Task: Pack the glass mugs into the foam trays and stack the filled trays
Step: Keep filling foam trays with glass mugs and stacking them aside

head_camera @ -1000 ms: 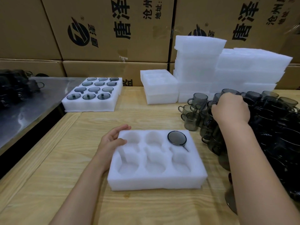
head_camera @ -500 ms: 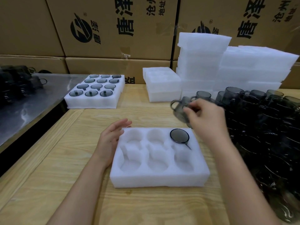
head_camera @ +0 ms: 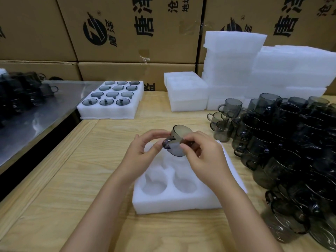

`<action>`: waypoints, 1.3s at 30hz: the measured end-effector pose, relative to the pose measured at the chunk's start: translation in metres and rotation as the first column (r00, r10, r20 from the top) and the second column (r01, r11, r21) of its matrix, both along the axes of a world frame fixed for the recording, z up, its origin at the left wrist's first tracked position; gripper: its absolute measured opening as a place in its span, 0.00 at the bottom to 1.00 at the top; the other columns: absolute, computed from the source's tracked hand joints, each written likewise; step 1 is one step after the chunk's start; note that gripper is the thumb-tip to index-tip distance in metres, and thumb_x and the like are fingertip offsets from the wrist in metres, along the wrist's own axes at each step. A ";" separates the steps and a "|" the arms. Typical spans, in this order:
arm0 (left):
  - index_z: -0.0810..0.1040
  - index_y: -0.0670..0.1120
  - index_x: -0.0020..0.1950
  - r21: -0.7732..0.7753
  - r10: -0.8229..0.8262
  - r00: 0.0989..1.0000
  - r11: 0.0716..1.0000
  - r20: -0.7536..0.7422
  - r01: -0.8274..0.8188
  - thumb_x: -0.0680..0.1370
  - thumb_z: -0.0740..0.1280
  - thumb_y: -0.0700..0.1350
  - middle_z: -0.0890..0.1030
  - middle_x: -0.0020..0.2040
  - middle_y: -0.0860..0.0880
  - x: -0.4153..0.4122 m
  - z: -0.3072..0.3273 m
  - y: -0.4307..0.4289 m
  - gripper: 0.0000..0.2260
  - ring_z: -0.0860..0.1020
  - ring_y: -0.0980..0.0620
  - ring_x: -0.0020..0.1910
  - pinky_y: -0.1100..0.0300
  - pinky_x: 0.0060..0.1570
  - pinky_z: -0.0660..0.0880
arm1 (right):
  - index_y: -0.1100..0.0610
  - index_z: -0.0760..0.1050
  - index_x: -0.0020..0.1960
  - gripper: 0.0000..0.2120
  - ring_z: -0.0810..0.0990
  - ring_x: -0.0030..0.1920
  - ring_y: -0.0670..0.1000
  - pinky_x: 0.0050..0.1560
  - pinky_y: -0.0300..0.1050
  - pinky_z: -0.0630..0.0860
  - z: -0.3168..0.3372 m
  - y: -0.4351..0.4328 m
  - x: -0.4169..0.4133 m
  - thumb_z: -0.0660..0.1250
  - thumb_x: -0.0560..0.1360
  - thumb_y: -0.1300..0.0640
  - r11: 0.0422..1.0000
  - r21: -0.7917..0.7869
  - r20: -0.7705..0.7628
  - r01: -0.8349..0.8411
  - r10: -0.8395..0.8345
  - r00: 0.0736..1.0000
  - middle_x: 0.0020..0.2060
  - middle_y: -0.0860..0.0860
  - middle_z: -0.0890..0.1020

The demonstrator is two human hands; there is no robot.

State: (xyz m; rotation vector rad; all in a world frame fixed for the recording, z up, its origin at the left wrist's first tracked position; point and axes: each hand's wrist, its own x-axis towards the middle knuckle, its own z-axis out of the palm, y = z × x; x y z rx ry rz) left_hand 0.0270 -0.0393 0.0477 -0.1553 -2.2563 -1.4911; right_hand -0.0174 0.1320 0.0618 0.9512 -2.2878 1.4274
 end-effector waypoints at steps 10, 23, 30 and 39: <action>0.76 0.55 0.58 0.072 0.035 0.999 0.997 -0.032 -0.032 0.72 0.74 0.45 0.83 0.53 0.57 0.001 0.002 0.002 0.17 0.78 0.59 0.57 0.58 0.61 0.72 | 0.50 0.74 0.40 0.12 0.75 0.36 0.43 0.39 0.37 0.74 0.001 -0.002 0.007 0.63 0.71 0.42 0.969 -0.205 0.195 -0.140 0.181 0.964 0.55 0.45 0.68; 0.75 0.58 0.60 -0.149 0.062 0.993 0.988 0.096 -0.047 0.70 0.76 0.51 0.78 0.60 0.60 -0.001 -0.005 0.006 0.20 0.73 0.64 0.62 0.49 0.73 0.59 | 0.48 0.74 0.61 0.23 0.78 0.44 0.43 0.44 0.36 0.76 0.002 0.017 -0.025 0.75 0.68 0.53 0.966 -0.258 0.362 0.031 0.067 0.930 0.49 0.41 0.80; 0.73 0.68 0.57 -0.235 0.086 0.979 0.971 0.183 -0.041 0.71 0.75 0.50 0.76 0.61 0.63 -0.004 -0.012 -0.001 0.20 0.70 0.67 0.62 0.73 0.61 0.64 | 0.50 0.74 0.65 0.29 0.78 0.49 0.45 0.55 0.45 0.76 0.003 0.020 -0.036 0.77 0.65 0.51 1.000 -0.004 0.345 0.012 -0.010 0.938 0.51 0.44 0.79; 0.70 0.63 0.68 -0.240 0.039 0.987 0.971 0.156 -0.001 0.73 0.73 0.48 0.77 0.63 0.61 -0.003 -0.015 -0.003 0.26 0.70 0.66 0.65 0.58 0.67 0.66 | 0.54 0.72 0.65 0.28 0.72 0.53 0.48 0.49 0.44 0.70 0.009 0.000 -0.027 0.72 0.68 0.44 0.912 0.404 0.100 0.071 -0.121 0.988 0.53 0.48 0.75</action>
